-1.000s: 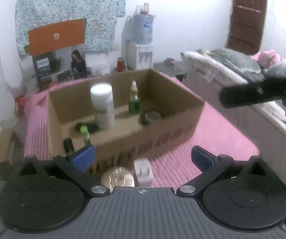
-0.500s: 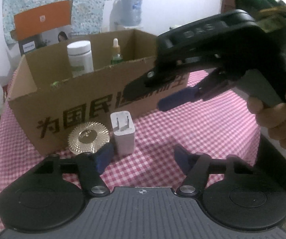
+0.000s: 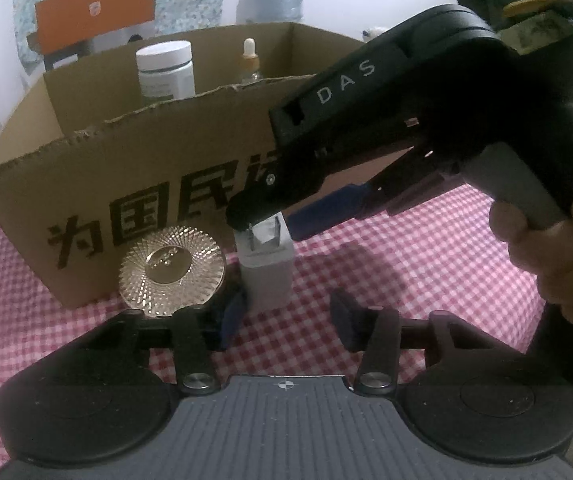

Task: Organize rigid objects
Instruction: 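Grasp the white charger plug on the table with the right gripper, then lift the white charger plug off the table with the right gripper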

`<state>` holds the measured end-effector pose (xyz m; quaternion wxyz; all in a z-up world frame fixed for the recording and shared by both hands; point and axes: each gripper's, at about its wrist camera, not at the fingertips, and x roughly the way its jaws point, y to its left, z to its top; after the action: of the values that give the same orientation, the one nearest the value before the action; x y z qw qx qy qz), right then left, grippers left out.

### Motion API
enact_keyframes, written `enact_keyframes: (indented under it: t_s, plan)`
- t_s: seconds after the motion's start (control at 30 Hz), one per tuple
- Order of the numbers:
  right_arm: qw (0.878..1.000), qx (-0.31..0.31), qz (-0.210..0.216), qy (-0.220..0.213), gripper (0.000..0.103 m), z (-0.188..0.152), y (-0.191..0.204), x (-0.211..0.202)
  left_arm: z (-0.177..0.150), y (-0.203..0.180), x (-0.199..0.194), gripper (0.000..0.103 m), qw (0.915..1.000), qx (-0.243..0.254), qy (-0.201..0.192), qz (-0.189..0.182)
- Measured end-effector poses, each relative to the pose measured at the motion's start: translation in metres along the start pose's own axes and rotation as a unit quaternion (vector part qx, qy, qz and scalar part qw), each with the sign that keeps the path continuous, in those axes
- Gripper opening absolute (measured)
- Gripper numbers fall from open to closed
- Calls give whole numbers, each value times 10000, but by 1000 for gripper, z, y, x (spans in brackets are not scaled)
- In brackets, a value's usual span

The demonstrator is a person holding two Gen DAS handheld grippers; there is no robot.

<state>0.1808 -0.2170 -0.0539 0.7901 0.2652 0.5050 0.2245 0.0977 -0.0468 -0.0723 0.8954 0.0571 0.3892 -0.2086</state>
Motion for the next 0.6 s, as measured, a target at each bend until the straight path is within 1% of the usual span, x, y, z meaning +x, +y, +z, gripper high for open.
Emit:
enact_keyframes:
  t_s: [0.17, 0.3, 0.47, 0.6]
  plan:
    - [10000, 11, 32, 10, 45, 0, 0, 2, 1, 2, 3, 43, 9999, -80, 20, -115]
    - [9999, 101, 42, -42, 45, -2, -4, -2, 2, -3, 4, 42, 9999, 23, -54, -112]
    - [9995, 287, 61, -91, 45, -9, -13, -13, 3, -6, 4, 42, 9994, 30, -23, -340]
    - [9989, 437, 66, -121, 45, -18, -22, -25, 2, -14, 2, 42, 9986, 140, 7, -511]
